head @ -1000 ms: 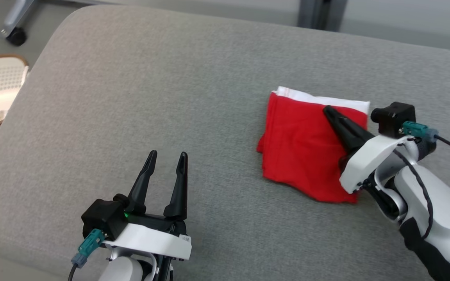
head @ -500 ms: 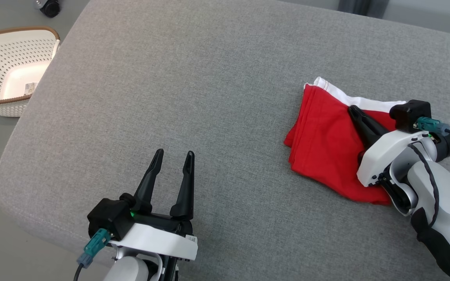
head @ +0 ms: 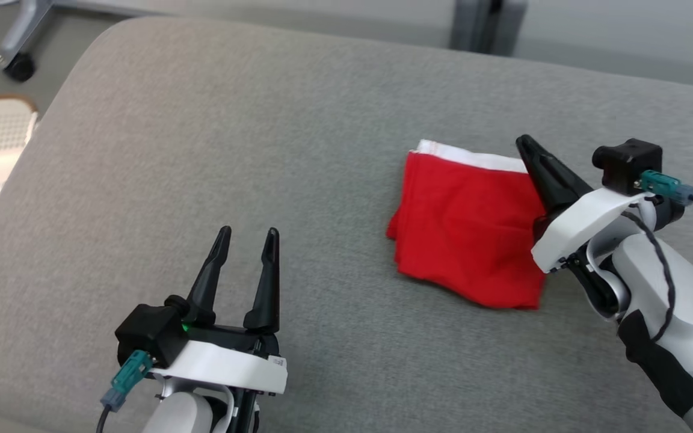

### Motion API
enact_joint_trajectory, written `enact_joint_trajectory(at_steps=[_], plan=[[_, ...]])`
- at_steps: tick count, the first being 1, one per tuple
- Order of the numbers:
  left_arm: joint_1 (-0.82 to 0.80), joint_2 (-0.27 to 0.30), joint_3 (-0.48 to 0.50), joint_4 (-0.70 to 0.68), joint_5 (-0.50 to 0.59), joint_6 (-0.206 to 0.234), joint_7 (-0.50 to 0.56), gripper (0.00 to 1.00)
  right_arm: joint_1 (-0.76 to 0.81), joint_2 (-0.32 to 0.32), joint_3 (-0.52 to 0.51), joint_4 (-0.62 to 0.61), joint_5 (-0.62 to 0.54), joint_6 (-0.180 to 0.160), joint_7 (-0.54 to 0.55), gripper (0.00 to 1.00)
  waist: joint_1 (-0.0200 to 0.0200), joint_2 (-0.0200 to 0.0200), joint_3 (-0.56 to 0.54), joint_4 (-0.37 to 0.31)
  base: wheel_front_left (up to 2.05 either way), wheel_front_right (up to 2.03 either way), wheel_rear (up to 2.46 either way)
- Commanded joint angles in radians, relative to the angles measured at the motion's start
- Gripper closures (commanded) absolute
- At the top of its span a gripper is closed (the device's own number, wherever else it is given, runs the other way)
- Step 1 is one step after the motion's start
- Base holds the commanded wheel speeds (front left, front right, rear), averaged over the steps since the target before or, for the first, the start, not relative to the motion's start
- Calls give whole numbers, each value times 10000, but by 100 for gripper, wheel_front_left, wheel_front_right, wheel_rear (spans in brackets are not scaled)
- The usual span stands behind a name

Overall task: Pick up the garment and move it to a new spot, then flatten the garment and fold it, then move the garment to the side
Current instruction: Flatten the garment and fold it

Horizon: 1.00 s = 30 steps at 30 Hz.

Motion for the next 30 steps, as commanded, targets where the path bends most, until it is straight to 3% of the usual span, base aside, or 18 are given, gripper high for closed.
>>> enact_joint_trajectory(at_steps=[1, 6, 9, 14, 24, 30], plan=[[60, 44, 108, 4, 100, -64, -11, 0, 189, -103, -173, -169, -102, 0, -116, 100, 0, 0, -475, -507, 0, 0, 0], [152, 46, 543, 36, 205, -142, -11, 0, 1009, 187, -2065, -1496, -923, 0, -164, 100, 0, 0, -1079, -1181, 0, 0, 0], [185, 41, 775, 42, 283, -242, -11, 0, 2190, 479, -3431, -2722, -2452, -1, -161, 100, 0, 0, -1435, -1637, 0, 0, 0], [366, 45, 1086, 109, 321, -304, -11, 0, 3724, 1038, -4623, -3799, -3754, -1, -160, 100, 0, 0, -1827, -2180, 0, 0, 0], [836, 46, 1677, 177, 347, -364, -11, 0, 6076, 2069, -6347, -5834, -4958, 0, -162, 100, 0, 0, -2093, -2774, 0, 0, 0], [916, 46, 1758, 406, 396, -437, -11, 0, 6732, 2332, -6706, -6133, -5308, 0, -163, 100, 0, 0, -2026, -2868, 0, 0, 0]])
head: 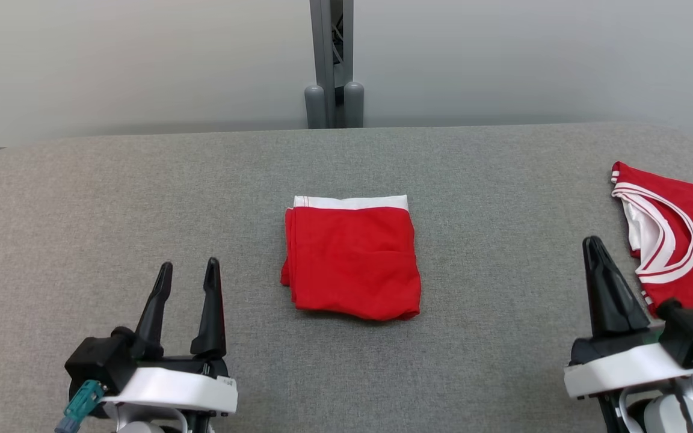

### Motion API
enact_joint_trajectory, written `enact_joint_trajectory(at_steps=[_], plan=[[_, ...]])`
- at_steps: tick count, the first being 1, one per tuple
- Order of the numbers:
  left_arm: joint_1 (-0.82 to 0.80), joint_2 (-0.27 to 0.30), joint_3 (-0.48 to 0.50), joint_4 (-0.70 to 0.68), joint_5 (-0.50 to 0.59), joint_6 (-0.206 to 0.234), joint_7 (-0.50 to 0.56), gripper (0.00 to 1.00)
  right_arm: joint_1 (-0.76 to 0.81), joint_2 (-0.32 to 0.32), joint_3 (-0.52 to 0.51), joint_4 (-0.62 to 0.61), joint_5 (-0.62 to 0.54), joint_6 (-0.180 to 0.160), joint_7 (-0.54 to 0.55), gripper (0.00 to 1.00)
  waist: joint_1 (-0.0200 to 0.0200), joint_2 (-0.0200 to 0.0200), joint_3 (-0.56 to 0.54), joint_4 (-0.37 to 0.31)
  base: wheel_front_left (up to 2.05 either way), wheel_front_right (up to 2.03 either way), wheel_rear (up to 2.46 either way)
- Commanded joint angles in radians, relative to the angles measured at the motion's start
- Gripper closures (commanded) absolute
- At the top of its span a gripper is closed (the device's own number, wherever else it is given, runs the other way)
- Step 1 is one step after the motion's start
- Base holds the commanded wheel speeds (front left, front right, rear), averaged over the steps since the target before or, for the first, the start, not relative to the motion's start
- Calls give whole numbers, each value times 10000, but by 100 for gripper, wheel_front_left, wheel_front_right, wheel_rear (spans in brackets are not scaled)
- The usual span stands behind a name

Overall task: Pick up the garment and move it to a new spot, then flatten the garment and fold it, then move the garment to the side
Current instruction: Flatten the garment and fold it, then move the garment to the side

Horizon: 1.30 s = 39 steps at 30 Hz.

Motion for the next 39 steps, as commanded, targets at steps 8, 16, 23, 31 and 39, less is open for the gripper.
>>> enact_joint_trajectory(at_steps=[8, 16, 23, 31, 39], plan=[[251, 50, 357, 448, 79, -173, -11, 0, 311, 79, -323, 631, 3, -1, -40, 0, 0, -1, -86, -22, 0, 0, 0], [416, 47, 489, 537, 119, -195, -11, 0, 206, 74, -255, 820, 245, -1, -39, 0, 0, -1, -160, -9, 0, 0, 0], [321, 47, 285, 492, 533, -287, -11, 0, 135, 70, -53, 888, 260, -1, -39, 0, 0, -1, -96, 96, 0, 0, 0], [36, 50, -122, 422, 507, -191, -11, 0, -846, -139, 1136, 1727, 2625, 0, 1404, 0, 0, -1, 419, 445, 0, 0, 0], [-312, 47, -560, 491, 537, -180, -11, 0, -2260, -1268, 2060, 2175, 5408, 0, 4349, 0, 0, -1, 1107, 1047, 0, 0, 0]])
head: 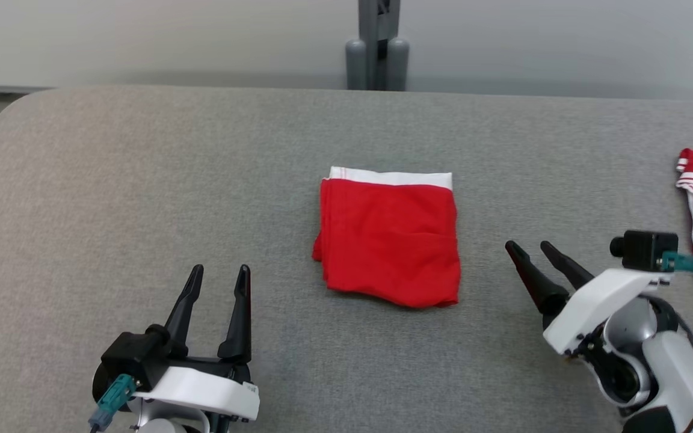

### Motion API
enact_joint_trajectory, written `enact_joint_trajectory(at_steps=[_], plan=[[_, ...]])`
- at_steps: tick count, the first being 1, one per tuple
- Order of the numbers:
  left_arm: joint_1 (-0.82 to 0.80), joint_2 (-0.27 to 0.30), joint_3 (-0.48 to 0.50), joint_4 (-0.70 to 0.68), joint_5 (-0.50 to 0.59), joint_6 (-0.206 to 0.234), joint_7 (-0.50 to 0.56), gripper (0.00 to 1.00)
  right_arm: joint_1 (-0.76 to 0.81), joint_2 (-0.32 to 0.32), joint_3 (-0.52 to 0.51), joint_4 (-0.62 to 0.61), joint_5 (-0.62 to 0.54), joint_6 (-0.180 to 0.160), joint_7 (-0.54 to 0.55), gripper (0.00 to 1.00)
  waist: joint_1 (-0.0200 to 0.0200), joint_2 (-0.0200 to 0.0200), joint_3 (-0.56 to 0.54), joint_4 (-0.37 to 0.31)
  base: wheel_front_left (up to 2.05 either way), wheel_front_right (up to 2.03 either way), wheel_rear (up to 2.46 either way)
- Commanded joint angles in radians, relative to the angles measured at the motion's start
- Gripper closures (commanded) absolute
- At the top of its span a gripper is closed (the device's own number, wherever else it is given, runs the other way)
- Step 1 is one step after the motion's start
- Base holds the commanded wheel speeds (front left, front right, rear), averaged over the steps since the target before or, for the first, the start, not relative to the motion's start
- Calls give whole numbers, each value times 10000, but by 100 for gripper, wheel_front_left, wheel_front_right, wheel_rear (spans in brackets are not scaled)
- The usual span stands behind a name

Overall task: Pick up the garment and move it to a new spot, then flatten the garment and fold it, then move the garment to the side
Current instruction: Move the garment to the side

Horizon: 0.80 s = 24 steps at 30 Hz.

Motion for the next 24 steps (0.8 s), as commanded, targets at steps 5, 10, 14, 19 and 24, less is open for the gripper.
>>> enact_joint_trajectory(at_steps=[5, 10, 14, 19, 24], plan=[[-339, 42, -228, 2, -31, 90, -11, 0, -774, -435, 219, 369, 938, 0, 1153, 0, 0, 0, 478, 674, 0, 0, 0], [-422, 43, -377, -19, -99, 145, -11, 0, -1150, -602, 365, 749, 1318, 0, 1802, 0, 0, 0, 633, 1050, 0, 0, 0], [-445, 43, -505, -54, -156, 203, -11, 0, -1454, -664, 440, 1116, 1548, 0, 2164, 0, 0, 0, 774, 1379, 0, 0, 0], [-495, 45, -659, -81, -255, 265, -11, 0, -1720, -649, 379, 1598, 1892, 0, 2664, 0, 0, 0, 948, 1734, 0, 0, 0], [-566, 45, -853, -104, -344, 339, -11, 0, -1841, -553, 475, 1696, 2081, 0, 2683, 0, 0, 0, 1125, 2052, 0, 0, 0]])
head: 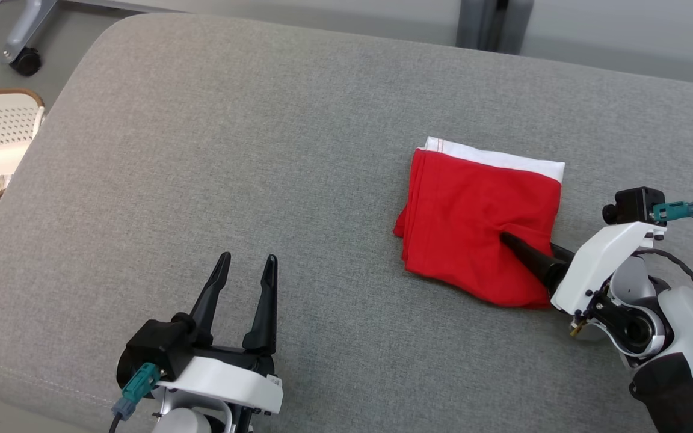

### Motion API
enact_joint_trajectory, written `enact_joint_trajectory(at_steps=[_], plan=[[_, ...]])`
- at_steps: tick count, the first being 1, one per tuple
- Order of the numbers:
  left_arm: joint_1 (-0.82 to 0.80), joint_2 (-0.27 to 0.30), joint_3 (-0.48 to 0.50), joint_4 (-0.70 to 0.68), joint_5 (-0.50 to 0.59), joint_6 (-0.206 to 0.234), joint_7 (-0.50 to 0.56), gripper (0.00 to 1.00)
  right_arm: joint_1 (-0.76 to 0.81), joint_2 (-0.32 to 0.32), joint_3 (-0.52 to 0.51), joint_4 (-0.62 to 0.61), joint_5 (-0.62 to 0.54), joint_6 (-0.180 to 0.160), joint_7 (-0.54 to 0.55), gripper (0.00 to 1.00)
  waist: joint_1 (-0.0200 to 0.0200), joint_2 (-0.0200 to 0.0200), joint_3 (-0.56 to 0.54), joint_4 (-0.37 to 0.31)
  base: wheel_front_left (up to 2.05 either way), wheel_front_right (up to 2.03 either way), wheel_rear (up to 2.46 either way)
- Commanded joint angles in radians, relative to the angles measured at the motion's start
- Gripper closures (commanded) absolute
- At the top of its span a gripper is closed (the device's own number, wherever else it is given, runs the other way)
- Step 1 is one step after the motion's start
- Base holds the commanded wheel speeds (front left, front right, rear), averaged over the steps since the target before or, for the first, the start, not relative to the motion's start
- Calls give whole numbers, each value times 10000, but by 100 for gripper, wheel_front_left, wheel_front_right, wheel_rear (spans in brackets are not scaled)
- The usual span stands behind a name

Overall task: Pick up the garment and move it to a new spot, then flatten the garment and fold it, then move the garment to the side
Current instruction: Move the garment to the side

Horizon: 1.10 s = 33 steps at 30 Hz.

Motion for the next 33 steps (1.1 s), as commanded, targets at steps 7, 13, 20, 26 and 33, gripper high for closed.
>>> enact_joint_trajectory(at_steps=[7, 13, 20, 26, 33], plan=[[-103, 41, -55, -64, -110, 96, -11, 0, -234, 146, 110, 215, 213, 0, -245, 0, 0, 0, 156, 298, 0, 0, 0], [-170, 41, -115, -73, -119, 120, -11, 0, -390, 159, 280, 389, 268, 0, -421, 0, 0, 0, 208, 308, 0, 0, 0], [-251, 43, -204, -65, -81, 137, -11, 0, -536, -171, 808, 358, -24, 0, -633, 100, 0, 0, 230, 258, 0, 0, 0], [-207, 43, -170, -13, -133, 185, -11, 0, -639, -573, 1304, 273, -415, 0, -977, 100, 0, 0, 176, 160, 0, 0, 0], [-107, 43, -187, -46, -240, 191, -11, 0, -725, -1629, 1993, -79, -1147, 0, -1252, 100, 0, 0, 73, -190, 0, 0, 0]])
